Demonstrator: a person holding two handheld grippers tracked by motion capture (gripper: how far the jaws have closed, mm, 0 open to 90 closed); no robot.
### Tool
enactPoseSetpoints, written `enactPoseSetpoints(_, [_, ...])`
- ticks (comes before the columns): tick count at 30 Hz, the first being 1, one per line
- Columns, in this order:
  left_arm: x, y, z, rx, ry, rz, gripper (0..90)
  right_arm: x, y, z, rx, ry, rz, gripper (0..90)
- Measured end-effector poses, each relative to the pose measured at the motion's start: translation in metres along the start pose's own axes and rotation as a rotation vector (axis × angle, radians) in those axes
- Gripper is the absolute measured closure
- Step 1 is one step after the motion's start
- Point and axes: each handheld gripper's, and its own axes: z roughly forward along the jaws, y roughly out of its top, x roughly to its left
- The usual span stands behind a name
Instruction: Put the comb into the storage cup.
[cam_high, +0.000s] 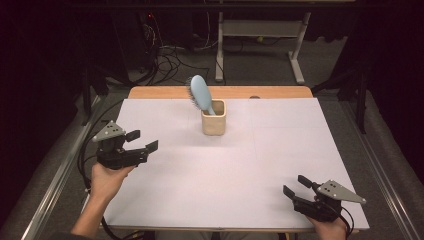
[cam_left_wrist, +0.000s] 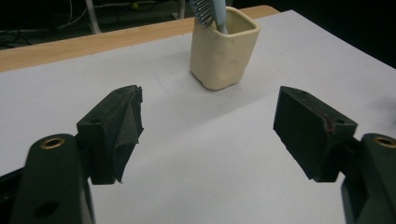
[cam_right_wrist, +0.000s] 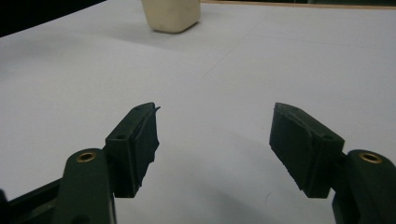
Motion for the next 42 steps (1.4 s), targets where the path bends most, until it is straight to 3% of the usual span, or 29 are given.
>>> enactPoseSetpoints(26, [0.007, -0.028, -0.027, -0.048, 0.008, -0.038, 24.4, 0.0, 0.0, 0.0, 0.003, -0.001, 0.0, 33.0])
enactPoseSetpoints(42, [0.006, -0.043, -0.031, -0.043, 0.006, -0.05, 24.3, 0.0, 0.0, 0.0, 0.002, -0.001, 0.001, 32.9])
